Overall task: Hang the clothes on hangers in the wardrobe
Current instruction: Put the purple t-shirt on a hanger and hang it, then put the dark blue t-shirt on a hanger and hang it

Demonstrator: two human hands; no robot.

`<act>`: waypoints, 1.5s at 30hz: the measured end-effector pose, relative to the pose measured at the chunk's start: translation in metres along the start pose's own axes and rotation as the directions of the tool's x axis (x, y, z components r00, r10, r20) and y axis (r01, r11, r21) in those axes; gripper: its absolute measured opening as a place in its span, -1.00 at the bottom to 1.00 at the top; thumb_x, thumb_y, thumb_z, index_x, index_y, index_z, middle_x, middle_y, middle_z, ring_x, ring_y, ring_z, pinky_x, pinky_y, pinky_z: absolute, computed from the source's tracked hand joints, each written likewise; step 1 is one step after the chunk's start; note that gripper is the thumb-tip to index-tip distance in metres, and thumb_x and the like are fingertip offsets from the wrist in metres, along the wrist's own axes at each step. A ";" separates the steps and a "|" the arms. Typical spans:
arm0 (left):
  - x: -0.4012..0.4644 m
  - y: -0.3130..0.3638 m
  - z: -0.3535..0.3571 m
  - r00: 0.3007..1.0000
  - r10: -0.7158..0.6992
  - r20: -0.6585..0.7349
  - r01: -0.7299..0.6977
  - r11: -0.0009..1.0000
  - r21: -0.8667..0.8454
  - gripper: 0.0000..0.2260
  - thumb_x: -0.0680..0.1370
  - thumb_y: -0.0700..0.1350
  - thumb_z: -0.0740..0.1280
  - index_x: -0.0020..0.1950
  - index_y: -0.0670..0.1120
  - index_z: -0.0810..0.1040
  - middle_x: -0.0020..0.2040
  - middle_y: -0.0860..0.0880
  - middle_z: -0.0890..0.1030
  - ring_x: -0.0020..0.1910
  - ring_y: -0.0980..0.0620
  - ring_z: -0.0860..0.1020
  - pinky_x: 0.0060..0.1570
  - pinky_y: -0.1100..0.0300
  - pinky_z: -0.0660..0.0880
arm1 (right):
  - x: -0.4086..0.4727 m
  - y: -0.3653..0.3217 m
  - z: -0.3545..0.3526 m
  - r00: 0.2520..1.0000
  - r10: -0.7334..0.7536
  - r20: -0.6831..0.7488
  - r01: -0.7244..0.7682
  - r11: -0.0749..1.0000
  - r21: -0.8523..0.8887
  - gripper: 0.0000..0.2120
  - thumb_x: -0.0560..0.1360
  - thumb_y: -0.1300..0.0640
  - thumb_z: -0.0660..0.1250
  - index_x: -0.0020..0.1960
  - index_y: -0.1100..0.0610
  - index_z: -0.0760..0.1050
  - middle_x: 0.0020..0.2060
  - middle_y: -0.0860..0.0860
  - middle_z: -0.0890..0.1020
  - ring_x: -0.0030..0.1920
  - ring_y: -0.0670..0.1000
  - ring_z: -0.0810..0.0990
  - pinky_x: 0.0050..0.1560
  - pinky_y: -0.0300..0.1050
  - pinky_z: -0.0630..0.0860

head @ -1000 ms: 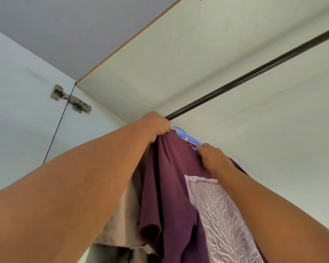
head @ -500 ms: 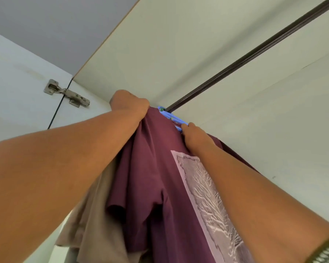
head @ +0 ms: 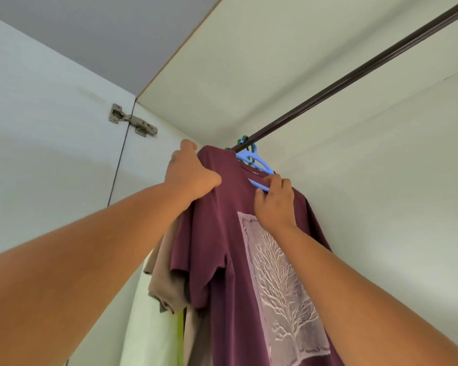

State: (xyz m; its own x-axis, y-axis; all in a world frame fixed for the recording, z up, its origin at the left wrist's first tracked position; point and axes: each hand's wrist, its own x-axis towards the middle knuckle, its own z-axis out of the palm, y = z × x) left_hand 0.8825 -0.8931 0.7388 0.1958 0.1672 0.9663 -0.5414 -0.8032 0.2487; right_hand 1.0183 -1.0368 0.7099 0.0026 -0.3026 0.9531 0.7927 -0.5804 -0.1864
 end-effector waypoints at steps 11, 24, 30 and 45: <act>-0.078 -0.027 -0.076 0.913 0.406 0.041 -0.325 0.663 0.675 -0.45 0.54 0.03 0.28 0.48 -0.09 0.20 0.29 -0.09 0.42 0.18 -0.11 0.47 -0.08 0.10 0.40 | -0.076 -0.116 -0.004 0.920 -0.392 0.010 0.391 0.917 -0.077 -0.69 0.51 -0.02 0.19 0.18 0.11 0.45 0.11 0.07 0.47 0.10 0.13 0.45 0.04 0.10 0.40; -0.283 -0.068 -0.329 0.975 -0.008 0.221 -0.205 0.345 0.916 -0.31 0.51 0.12 0.27 0.57 -0.02 0.08 0.55 -0.08 0.14 0.49 -0.13 0.16 0.44 -0.23 0.09 | -0.338 -0.347 -0.041 0.980 -0.059 0.190 -0.036 0.887 0.461 -0.62 0.53 -0.02 0.23 0.30 0.11 0.36 0.19 0.10 0.45 0.18 0.15 0.42 0.11 0.06 0.36; -0.431 -0.052 -0.511 0.985 -0.140 0.102 -0.080 0.150 0.985 -0.36 0.51 0.08 0.31 0.54 -0.06 0.22 0.52 -0.11 0.26 0.47 -0.13 0.24 0.44 -0.25 0.12 | -0.500 -0.536 -0.097 0.829 0.022 0.559 -0.367 0.775 0.514 -0.57 0.47 -0.01 0.27 0.30 0.07 0.36 0.22 0.09 0.43 0.25 0.14 0.39 0.25 0.10 0.34; -0.690 -0.025 -0.857 0.837 -0.359 -0.413 0.301 -0.328 0.895 -0.33 0.48 0.03 0.39 0.50 -0.03 0.17 0.48 -0.09 0.28 0.44 -0.12 0.27 0.46 -0.14 0.04 | -0.761 -0.836 -0.207 0.383 -0.413 0.826 -0.545 0.621 0.563 -0.58 0.45 0.00 0.37 0.27 0.03 0.38 0.23 0.07 0.38 0.24 0.17 0.39 0.13 0.23 0.42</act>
State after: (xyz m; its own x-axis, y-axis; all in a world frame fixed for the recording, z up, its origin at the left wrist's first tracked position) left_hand 0.0601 -0.4987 0.1235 0.0206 0.6647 0.7468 0.9687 -0.1979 0.1495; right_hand 0.2277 -0.4783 0.0912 0.1770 0.7484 0.6392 0.8342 0.2306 -0.5009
